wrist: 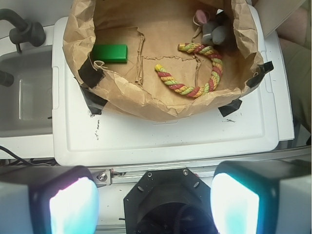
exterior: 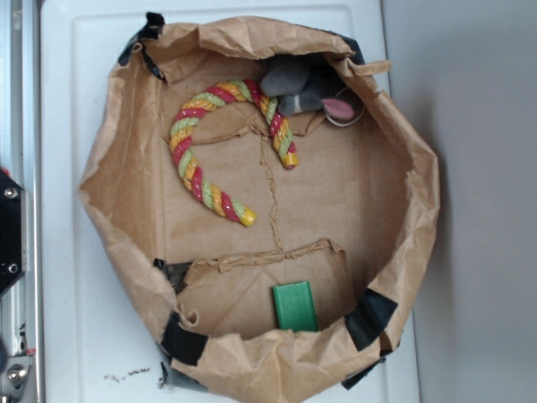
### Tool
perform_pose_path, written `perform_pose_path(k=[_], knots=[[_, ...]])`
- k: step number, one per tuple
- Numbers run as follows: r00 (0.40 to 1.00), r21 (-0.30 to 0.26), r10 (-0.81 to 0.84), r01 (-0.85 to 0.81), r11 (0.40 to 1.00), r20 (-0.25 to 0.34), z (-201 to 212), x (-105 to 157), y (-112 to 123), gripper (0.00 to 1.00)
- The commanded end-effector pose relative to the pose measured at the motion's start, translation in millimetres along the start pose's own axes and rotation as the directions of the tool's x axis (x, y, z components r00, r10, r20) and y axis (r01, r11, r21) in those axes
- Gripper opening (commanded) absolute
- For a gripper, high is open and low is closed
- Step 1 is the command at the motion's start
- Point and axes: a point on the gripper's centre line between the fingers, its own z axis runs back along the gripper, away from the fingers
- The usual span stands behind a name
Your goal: Grab the green block.
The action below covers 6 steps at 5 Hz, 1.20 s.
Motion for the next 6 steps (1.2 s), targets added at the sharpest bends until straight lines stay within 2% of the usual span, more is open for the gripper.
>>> perform_pose_path(k=[1, 2, 3, 4, 5, 6], knots=[[1.0, 0.0, 0.0, 0.0, 1.0, 0.0, 0, 0, 0, 1.0], [0.998, 0.002, 0.056, -0.056, 0.998, 0.002, -9, 6, -17, 1.0], [0.997, -0.023, 0.069, -0.069, 0.997, 0.022, -12, 25, -22, 1.0], [0.997, -0.055, 0.064, -0.062, 0.997, 0.031, -15, 46, -15, 1.0], [0.998, -0.052, 0.036, -0.033, 0.998, 0.06, -23, 62, -6, 1.0], [0.992, -0.049, -0.091, 0.096, 0.994, 0.09, -30, 62, 1, 1.0]])
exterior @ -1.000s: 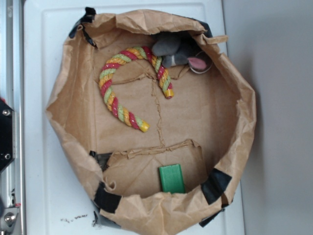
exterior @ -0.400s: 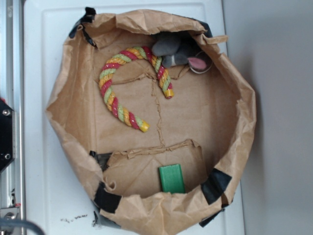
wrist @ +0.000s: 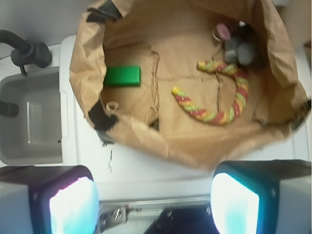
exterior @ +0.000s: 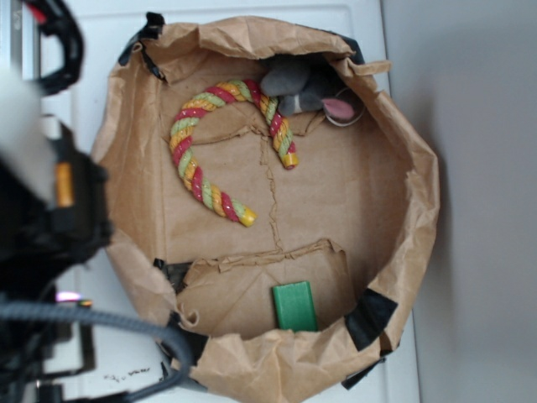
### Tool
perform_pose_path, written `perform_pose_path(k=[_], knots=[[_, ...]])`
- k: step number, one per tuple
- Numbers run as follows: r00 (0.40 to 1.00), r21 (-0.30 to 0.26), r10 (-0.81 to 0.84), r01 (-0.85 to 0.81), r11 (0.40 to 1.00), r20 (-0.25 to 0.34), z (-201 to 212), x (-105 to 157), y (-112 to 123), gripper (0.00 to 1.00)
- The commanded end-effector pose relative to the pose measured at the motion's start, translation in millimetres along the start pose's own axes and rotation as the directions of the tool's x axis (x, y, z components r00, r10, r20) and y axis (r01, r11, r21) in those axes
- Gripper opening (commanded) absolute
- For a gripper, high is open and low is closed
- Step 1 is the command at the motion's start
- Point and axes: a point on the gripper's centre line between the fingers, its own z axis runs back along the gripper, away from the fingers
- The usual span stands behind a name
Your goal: Grab the green block.
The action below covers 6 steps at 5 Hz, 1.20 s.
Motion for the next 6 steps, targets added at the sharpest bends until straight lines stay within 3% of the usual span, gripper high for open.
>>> perform_pose_path(k=[1, 4, 5, 6], knots=[[0.957, -0.037, -0.289, 0.288, 0.957, -0.028, -6, 16, -8, 1.0], [0.957, -0.037, -0.289, 0.288, 0.957, -0.028, -6, 16, -8, 1.0], [0.973, -0.053, -0.229, 0.231, 0.972, 0.044, -23, 59, -19, 1.0], [0.969, -0.059, -0.239, 0.243, 0.968, 0.058, -36, 102, -34, 1.0]])
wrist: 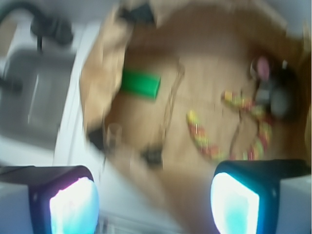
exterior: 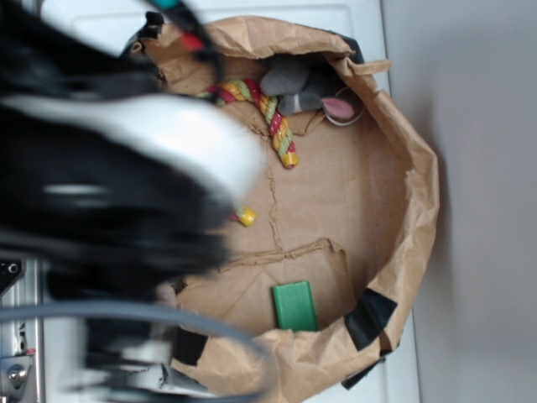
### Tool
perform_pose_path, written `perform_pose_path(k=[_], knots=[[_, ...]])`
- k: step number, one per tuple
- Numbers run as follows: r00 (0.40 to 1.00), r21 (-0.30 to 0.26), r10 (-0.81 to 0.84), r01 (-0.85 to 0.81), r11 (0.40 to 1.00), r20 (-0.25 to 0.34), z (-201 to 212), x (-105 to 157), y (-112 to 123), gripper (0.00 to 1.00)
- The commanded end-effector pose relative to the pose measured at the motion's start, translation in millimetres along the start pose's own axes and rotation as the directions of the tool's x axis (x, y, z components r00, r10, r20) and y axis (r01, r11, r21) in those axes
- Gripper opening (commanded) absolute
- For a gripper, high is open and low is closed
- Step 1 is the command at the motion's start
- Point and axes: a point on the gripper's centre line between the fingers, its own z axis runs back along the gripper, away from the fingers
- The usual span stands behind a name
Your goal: Grab the green block.
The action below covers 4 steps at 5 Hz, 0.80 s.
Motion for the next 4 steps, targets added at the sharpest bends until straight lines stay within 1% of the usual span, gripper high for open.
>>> perform_pose_path(k=[1, 2, 3, 4], knots=[[0.976, -0.062, -0.194, 0.201, 0.978, 0.1, -4, 78, -11, 1.0], [0.897, -0.155, -0.41, 0.434, 0.887, 0.167, -6, 72, 5, 1.0], [0.758, -0.183, -0.605, 0.649, 0.739, 0.244, 2, 42, 22, 1.0], [0.622, -0.149, -0.738, 0.782, 0.606, 0.262, -2, 30, 36, 1.0]])
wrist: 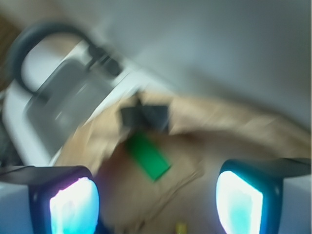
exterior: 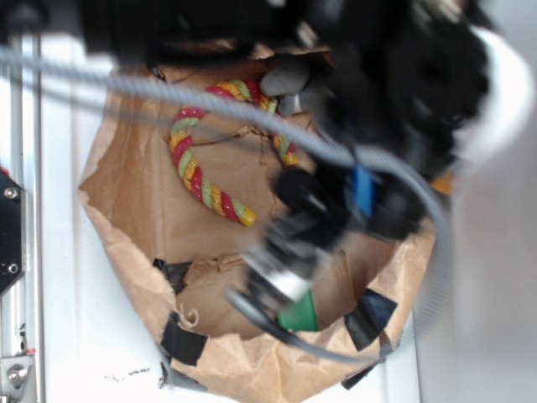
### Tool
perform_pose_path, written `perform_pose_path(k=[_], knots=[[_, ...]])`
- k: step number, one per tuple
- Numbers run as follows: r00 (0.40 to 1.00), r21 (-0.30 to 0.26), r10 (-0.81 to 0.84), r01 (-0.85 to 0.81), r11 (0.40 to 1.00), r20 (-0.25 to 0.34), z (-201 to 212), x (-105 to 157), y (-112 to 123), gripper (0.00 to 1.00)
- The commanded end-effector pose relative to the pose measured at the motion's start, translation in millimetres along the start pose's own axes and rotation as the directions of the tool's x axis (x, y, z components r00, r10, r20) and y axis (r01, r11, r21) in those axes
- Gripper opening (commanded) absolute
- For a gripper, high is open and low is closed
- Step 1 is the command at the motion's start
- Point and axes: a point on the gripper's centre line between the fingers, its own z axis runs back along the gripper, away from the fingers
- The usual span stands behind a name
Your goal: Grab the green block.
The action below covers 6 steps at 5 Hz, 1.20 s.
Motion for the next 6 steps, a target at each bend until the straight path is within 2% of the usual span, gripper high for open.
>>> perform_pose_path(k=[1, 5, 6], knots=[[0.955, 0.162, -0.274, 0.29, 0.943, -0.112, -17, -27, -7, 1.0], [0.955, 0.162, -0.274, 0.29, 0.943, -0.112, -17, -27, -7, 1.0], [0.946, 0.186, -0.3, 0.319, 0.929, -0.123, -50, -41, 8, 1.0]])
